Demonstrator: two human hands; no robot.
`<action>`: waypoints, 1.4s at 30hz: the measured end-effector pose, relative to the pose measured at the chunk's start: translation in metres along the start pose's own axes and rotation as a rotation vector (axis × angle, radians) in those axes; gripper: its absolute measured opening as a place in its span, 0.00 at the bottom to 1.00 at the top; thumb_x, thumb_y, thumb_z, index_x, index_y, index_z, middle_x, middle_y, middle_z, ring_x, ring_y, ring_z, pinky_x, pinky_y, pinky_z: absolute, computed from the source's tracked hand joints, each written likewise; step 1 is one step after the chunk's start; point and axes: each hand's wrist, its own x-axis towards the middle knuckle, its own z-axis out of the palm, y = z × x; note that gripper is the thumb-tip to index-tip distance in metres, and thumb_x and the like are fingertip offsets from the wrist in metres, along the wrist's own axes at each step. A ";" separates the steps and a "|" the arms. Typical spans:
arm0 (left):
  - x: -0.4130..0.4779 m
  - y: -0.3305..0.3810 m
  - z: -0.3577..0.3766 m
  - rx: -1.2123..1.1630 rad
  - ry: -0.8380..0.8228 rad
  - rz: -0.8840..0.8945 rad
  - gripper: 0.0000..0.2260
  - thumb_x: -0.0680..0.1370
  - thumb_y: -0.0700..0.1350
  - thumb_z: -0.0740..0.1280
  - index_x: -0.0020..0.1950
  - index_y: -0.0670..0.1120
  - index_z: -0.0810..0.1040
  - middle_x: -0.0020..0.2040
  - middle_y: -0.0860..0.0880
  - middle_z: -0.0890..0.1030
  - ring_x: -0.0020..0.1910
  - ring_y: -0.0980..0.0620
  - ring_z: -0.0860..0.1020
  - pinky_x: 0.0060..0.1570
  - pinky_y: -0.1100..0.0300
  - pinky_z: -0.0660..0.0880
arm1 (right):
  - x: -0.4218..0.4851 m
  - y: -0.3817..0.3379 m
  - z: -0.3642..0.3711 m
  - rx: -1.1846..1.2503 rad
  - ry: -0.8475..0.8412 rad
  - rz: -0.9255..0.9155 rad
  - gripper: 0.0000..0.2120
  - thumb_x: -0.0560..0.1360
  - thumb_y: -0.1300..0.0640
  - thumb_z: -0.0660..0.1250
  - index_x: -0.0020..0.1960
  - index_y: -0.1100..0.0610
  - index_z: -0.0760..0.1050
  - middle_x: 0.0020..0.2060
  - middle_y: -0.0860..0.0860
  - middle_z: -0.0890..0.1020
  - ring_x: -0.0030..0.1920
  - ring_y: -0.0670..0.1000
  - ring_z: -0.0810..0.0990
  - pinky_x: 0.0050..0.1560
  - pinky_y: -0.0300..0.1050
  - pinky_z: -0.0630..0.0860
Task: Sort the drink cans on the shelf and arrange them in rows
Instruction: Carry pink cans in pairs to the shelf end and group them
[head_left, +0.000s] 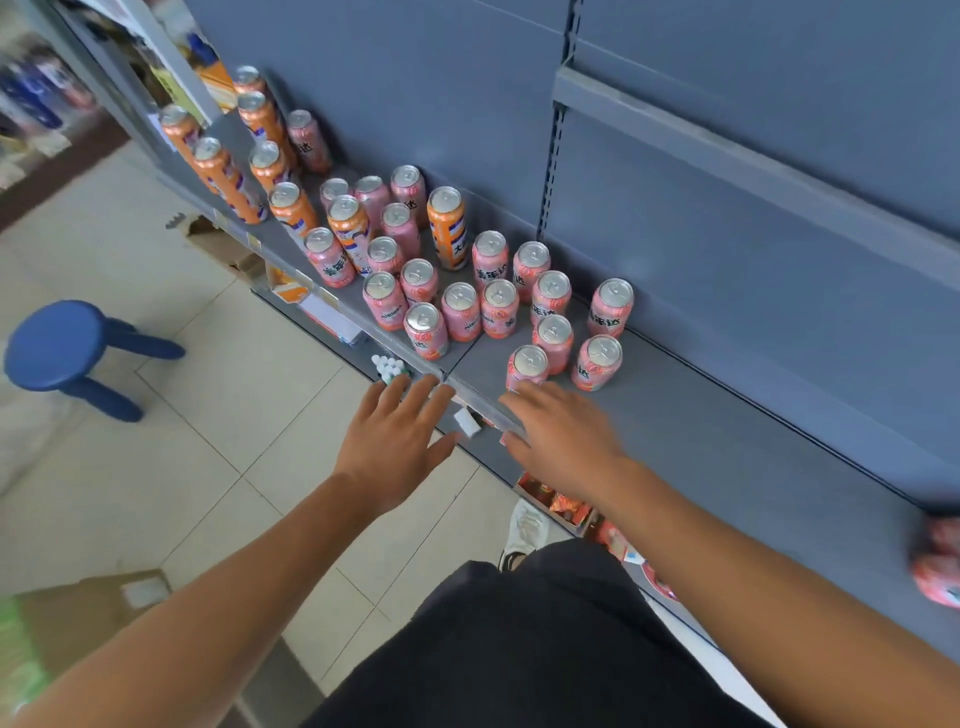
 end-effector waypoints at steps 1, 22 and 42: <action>0.009 -0.004 0.000 0.010 -0.011 0.009 0.24 0.82 0.61 0.56 0.70 0.47 0.73 0.66 0.46 0.77 0.64 0.40 0.75 0.65 0.43 0.71 | 0.008 0.004 0.000 -0.005 -0.010 -0.013 0.16 0.78 0.49 0.61 0.63 0.53 0.72 0.57 0.49 0.76 0.59 0.56 0.74 0.54 0.53 0.72; 0.141 -0.126 0.049 -0.150 -0.343 0.006 0.30 0.79 0.59 0.65 0.76 0.47 0.61 0.75 0.45 0.66 0.73 0.41 0.67 0.66 0.44 0.71 | 0.085 0.029 0.035 0.229 0.019 0.587 0.24 0.76 0.51 0.66 0.70 0.53 0.66 0.63 0.52 0.77 0.60 0.57 0.76 0.55 0.50 0.72; 0.186 -0.148 0.126 -0.744 -0.439 -0.219 0.35 0.71 0.52 0.77 0.73 0.52 0.64 0.64 0.52 0.77 0.62 0.46 0.76 0.58 0.46 0.78 | 0.145 0.016 0.112 0.818 0.317 1.191 0.31 0.68 0.41 0.75 0.65 0.46 0.64 0.54 0.45 0.79 0.54 0.52 0.79 0.54 0.56 0.79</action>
